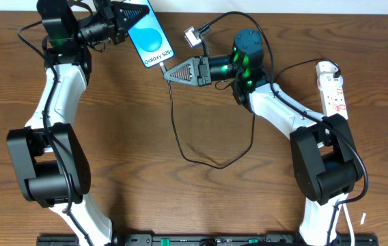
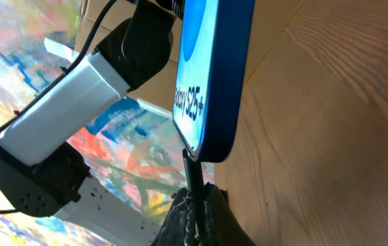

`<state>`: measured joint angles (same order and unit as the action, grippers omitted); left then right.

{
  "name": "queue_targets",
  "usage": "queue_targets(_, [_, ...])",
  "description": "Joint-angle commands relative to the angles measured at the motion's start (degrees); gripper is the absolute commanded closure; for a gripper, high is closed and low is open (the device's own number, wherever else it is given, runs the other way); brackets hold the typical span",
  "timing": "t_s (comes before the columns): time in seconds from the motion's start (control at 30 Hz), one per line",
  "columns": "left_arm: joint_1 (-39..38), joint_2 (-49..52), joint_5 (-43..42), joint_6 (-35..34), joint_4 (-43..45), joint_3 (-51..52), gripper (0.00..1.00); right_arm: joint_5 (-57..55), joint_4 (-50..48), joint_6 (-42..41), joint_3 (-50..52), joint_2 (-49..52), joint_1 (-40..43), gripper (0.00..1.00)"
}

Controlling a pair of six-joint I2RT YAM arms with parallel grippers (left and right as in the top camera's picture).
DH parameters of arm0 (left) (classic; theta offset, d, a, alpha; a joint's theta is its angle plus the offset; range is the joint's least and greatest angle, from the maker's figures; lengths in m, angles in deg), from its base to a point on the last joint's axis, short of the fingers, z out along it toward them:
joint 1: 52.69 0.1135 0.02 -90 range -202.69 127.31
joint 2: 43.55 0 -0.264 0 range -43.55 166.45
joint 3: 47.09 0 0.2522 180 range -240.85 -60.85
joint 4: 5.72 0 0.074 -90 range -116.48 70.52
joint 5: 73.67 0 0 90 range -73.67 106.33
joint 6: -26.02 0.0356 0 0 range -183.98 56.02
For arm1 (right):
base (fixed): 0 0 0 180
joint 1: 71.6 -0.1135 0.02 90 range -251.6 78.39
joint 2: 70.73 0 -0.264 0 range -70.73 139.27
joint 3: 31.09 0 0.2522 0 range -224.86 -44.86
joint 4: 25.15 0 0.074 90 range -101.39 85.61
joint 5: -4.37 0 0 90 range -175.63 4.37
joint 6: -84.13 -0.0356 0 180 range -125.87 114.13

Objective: Plug charger to phone and switch on socket
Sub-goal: 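Align the plug under the phone's port and push it upward, then open the right gripper off the inserted plug and back away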

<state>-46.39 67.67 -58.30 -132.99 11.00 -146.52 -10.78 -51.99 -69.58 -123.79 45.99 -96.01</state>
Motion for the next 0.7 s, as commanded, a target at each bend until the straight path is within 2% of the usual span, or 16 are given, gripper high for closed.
queue_targets(0.0, [-0.8,-0.7,-4.2,-0.4,0.5,0.0,0.93,-6.6,-0.4,-2.3,0.0,-1.2,0.1,0.99])
queue_targets(0.67, [-0.8,-0.7,-5.8,0.4,0.5,0.0,0.93,-9.5,-0.4,-5.1,0.0,-1.2,0.1,0.99])
